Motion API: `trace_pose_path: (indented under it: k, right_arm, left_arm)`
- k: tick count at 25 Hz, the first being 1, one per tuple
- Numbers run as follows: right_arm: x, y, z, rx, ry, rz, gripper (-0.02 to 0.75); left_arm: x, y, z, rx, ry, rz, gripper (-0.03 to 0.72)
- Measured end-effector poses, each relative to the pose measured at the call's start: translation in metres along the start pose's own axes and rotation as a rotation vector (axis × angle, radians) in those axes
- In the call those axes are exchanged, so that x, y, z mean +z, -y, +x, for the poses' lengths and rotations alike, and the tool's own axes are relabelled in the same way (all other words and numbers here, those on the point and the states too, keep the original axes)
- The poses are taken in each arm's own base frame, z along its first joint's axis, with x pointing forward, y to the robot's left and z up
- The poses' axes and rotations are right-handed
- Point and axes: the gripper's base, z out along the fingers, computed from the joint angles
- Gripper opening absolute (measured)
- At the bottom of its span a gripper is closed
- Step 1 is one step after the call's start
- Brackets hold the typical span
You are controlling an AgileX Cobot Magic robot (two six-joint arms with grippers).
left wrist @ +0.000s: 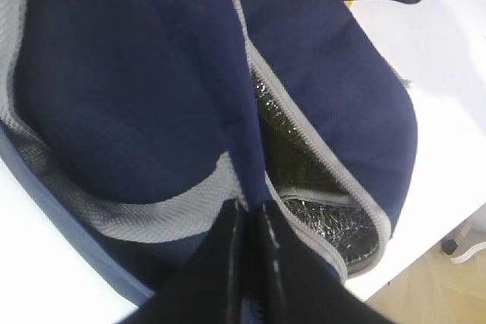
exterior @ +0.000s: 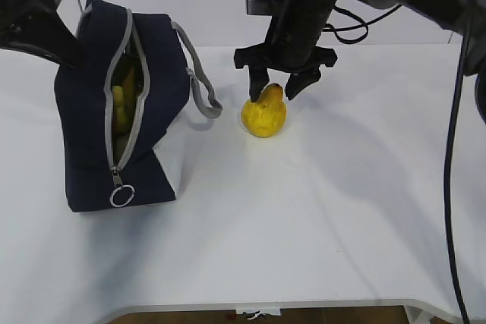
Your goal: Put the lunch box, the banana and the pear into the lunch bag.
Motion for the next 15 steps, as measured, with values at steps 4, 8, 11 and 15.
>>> trace_pose_path:
  k: [4, 8, 11, 15]
  right_arm:
    - [0.0030, 0.0003, 0.0004, 0.001, -0.006, 0.001, 0.507]
    - [0.0059, 0.0005, 0.0007, 0.002, -0.012, 0.000, 0.509]
    - [0.0068, 0.0006, 0.0008, 0.002, -0.013, 0.001, 0.479]
    - [0.0099, 0.0010, 0.0012, 0.002, -0.019, 0.002, 0.412]
  left_arm:
    - [0.0000, 0.0000, 0.0000, 0.000, 0.000, 0.000, -0.003]
    - [0.0000, 0.0000, 0.0000, 0.000, 0.000, 0.000, -0.003]
    - [0.0000, 0.0000, 0.0000, 0.000, 0.000, 0.000, -0.003]
    - [0.0000, 0.0000, 0.0000, 0.000, 0.000, 0.000, -0.003]
